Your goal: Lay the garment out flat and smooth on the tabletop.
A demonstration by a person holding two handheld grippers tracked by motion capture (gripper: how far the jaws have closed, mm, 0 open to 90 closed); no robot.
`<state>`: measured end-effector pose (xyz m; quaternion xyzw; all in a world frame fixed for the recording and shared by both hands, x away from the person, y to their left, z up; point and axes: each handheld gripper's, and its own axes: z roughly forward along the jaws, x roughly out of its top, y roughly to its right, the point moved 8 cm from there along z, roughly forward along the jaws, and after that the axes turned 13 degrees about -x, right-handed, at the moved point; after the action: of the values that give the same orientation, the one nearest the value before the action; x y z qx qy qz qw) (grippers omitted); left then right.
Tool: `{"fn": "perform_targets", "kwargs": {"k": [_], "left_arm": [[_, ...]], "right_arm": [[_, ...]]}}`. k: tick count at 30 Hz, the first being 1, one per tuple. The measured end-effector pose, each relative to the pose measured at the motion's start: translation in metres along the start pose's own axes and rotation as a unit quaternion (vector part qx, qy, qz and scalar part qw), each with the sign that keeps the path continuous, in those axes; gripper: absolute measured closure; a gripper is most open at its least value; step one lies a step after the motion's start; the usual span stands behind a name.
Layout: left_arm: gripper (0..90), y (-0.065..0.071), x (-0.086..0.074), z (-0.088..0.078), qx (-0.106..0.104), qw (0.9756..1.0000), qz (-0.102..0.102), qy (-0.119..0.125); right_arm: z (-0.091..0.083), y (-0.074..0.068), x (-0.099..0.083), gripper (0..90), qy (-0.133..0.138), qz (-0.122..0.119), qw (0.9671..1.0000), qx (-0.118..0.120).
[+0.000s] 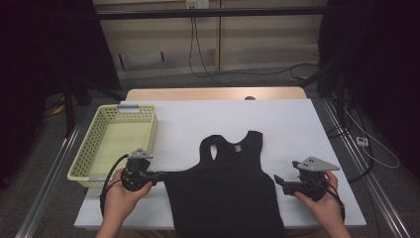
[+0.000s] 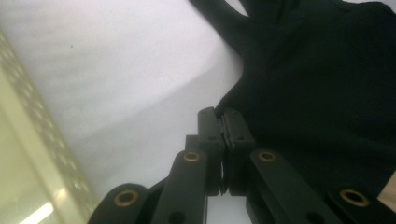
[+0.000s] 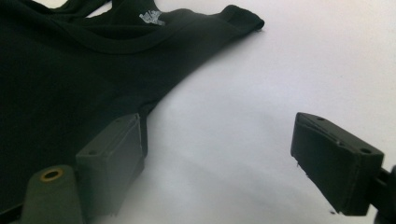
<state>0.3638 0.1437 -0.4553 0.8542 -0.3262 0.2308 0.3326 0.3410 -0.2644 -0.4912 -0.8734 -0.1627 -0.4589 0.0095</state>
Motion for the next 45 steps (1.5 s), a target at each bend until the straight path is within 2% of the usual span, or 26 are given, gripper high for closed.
{"fn": "perform_targets", "kwargs": {"k": [2, 6, 8, 11, 13, 15, 17, 18, 19, 21, 23, 24, 26, 27, 28, 29, 30, 31, 32, 34, 35, 37, 39, 41, 43, 45], "left_arm": [[88.3, -0.001, 0.0, 0.004, -0.011, 0.9999, -0.005, -0.001], [87.9, 0.002, -0.004, 0.023, -0.006, 0.9997, 0.004, -0.025], [87.8, 0.002, -0.004, 0.024, 0.002, 0.9996, 0.008, -0.026], [87.8, 0.001, -0.004, 0.025, 0.0, 0.9998, 0.006, -0.017], [87.8, 0.001, -0.004, 0.026, 0.0, 0.9997, 0.009, -0.021], [87.8, 0.001, -0.003, 0.028, -0.001, 0.9997, 0.013, -0.021], [87.7, 0.002, -0.002, 0.029, -0.003, 0.9996, 0.015, -0.023], [87.7, 0.003, -0.001, 0.03, -0.003, 0.9996, 0.016, -0.023], [87.7, 0.003, -0.001, 0.031, -0.006, 0.9996, 0.017, -0.024], [87.7, 0.004, -0.002, 0.033, -0.006, 0.9995, 0.017, -0.025], [87.6, 0.004, -0.002, 0.033, -0.004, 0.9996, 0.018, -0.023], [87.6, 0.004, -0.002, 0.032, -0.007, 0.9996, 0.018, -0.02], [87.6, 0.005, 0.0, 0.032, -0.012, 0.9997, 0.015, -0.011], [87.5, 0.005, 0.0, 0.031, -0.013, 0.9997, 0.015, -0.009], [87.4, 0.005, 0.0, 0.032, -0.013, 0.9997, 0.017, -0.009], [87.4, 0.005, 0.0, 0.033, -0.011, 0.9997, 0.017, -0.01], [87.4, 0.005, 0.0, 0.034, -0.01, 0.9997, 0.017, -0.011], [87.4, 0.005, 0.001, 0.035, -0.011, 0.9997, 0.018, -0.011], [87.3, 0.006, 0.001, 0.035, -0.01, 0.9997, 0.019, -0.008], [86.9, 0.007, 0.004, 0.037, -0.012, 0.9997, 0.02, 0.001], [86.1, 0.007, 0.004, 0.038, -0.013, 0.9997, 0.019, 0.0], [85.5, 0.007, 0.005, 0.042, -0.011, 0.9997, 0.022, -0.004], [85.1, 0.007, 0.006, 0.045, -0.01, 0.9997, 0.024, -0.007], [85.1, 0.005, 0.006, 0.048, -0.006, 0.9996, 0.025, -0.009], [79.1, 0.004, 0.005, 0.048, -0.004, 0.9997, 0.023, -0.009], [65.0, 0.004, 0.002, 0.047, -0.005, 0.9998, 0.018, -0.011]], "right_arm": [[0.002, 0.0, 0.0, 16.5, -0.004, -0.003, 1.0, -0.003], [0.005, 0.002, -0.009, 16.9, -0.024, -0.024, 0.9994, -0.011], [0.003, 0.004, -0.01, 16.9, -0.024, -0.019, 0.9994, -0.014], [0.002, 0.006, -0.013, 17.5, -0.028, -0.015, 0.9993, -0.018], [0.002, 0.005, -0.014, 17.7, -0.031, -0.016, 0.9992, -0.016], [-0.002, 0.006, -0.011, 17.9, -0.021, -0.009, 0.9996, -0.016], [-0.009, 0.004, -0.002, 20.5, 0.001, 0.018, 0.9998, 0.0], [-0.013, 0.0, 0.003, 24.2, 0.011, 0.036, 0.9992, 0.015], [-0.015, -0.007, 0.007, 27.5, 0.019, 0.039, 0.9985, 0.034], [-0.015, -0.023, 0.007, 31.7, 0.014, 0.012, 0.9981, 0.058], [-0.009, -0.038, 0.0, 36.5, -0.011, -0.018, 0.9962, 0.084], [-0.006, -0.042, -0.004, 41.6, -0.026, -0.028, 0.995, 0.092], [-0.002, -0.05, -0.011, 53.2, -0.048, -0.036, 0.9917, 0.113], [-0.002, -0.054, -0.011, 57.8, -0.051, -0.034, 0.9901, 0.126], [-0.002, -0.057, -0.011, 66.4, -0.052, -0.039, 0.9895, 0.129], [-0.002, -0.057, -0.012, 72.3, -0.049, -0.054, 0.9897, 0.123], [-0.002, -0.056, -0.011, 81.1, -0.049, -0.051, 0.9901, 0.121], [-0.003, -0.053, -0.01, 84.5, -0.051, -0.041, 0.9897, 0.127], [-0.004, -0.049, -0.008, 85.5, -0.052, -0.033, 0.9903, 0.124], [-0.005, -0.033, -0.006, 86.6, -0.048, -0.026, 0.9941, 0.094], [-0.007, -0.024, -0.005, 86.8, -0.044, -0.013, 0.9953, 0.085], [-0.011, -0.015, -0.005, 86.8, -0.039, -0.003, 0.996, 0.08], [-0.012, -0.012, -0.006, 86.7, -0.032, -0.005, 0.9968, 0.073], [-0.012, -0.013, -0.005, 86.7, -0.032, -0.009, 0.9966, 0.076], [-0.01, -0.013, -0.005, 86.8, -0.034, -0.017, 0.9967, 0.072], [-0.008, -0.004, -0.004, 86.8, -0.04, -0.015, 0.9982, 0.041]]}}
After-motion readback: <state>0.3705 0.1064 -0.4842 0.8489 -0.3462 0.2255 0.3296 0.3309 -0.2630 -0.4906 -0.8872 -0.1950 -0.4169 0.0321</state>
